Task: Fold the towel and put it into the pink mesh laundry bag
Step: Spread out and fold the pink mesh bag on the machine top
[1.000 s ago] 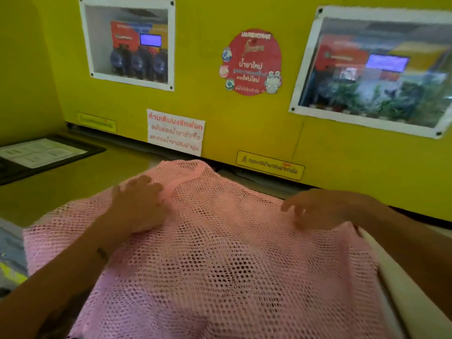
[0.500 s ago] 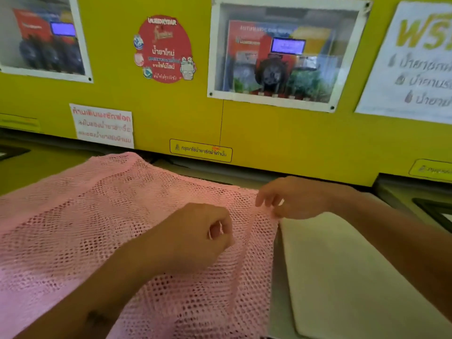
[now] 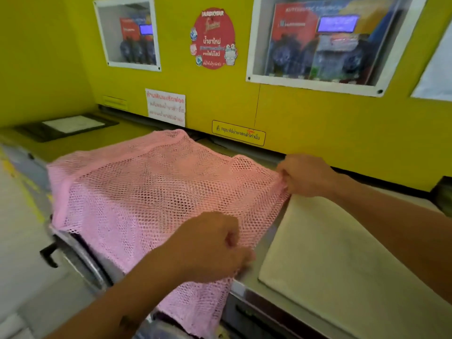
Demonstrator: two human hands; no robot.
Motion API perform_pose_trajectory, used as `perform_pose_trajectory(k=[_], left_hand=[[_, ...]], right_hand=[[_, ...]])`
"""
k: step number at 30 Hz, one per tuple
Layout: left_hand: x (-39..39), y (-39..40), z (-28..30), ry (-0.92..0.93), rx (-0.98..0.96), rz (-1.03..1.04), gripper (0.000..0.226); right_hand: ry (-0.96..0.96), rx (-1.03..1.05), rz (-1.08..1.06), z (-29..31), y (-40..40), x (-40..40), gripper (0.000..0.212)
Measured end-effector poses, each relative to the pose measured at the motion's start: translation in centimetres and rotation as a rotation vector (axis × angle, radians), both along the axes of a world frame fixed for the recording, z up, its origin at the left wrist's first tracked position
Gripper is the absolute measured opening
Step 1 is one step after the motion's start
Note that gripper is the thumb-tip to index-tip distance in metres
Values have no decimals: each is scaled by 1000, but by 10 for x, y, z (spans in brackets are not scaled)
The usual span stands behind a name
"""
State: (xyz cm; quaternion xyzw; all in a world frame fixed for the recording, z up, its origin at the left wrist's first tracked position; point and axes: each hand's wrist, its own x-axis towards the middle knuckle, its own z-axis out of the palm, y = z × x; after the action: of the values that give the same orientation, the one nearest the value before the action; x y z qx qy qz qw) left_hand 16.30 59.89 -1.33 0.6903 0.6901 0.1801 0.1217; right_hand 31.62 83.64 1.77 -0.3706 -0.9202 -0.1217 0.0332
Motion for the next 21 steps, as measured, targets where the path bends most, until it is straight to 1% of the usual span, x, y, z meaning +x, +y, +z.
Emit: perform_pose_trajectory(k=[1, 3, 5, 7, 9, 11, 13, 15, 17, 19, 21], left_hand=[[4, -1, 0, 27, 1, 36, 41], [10, -1, 3, 64, -24, 91, 37], [15, -2, 6, 54, -63, 117, 26], [19, -3, 8, 55, -70, 130, 13], [22, -4, 10, 103, -42, 141, 4], [22, -5, 10, 160, -2, 154, 4], [19, -4, 9, 176, 31, 161, 4], [15, -4, 9, 122, 69, 171, 5], [9, -5, 8, 24, 96, 164, 8], [4, -6, 6, -156, 115, 145, 13], [-2, -10, 5, -399, 177, 121, 19]], right_hand=[[-9, -7, -4, 0, 1, -1, 11], [-56, -111, 27, -3, 0, -4, 24], [-63, -238, 105, -6, -6, -8, 45], [-72, -347, 144, -7, -13, -9, 57], [-121, -419, 143, -5, -18, -8, 62], [-172, -461, 125, -1, -22, -5, 64], [-172, -473, 108, 3, -25, -5, 62], [-157, -454, 104, 4, -27, -6, 59], [-139, -400, 120, 2, -26, -8, 54], [-111, -355, 142, -1, -26, -10, 46], [-66, -294, 162, -5, -26, -12, 28]])
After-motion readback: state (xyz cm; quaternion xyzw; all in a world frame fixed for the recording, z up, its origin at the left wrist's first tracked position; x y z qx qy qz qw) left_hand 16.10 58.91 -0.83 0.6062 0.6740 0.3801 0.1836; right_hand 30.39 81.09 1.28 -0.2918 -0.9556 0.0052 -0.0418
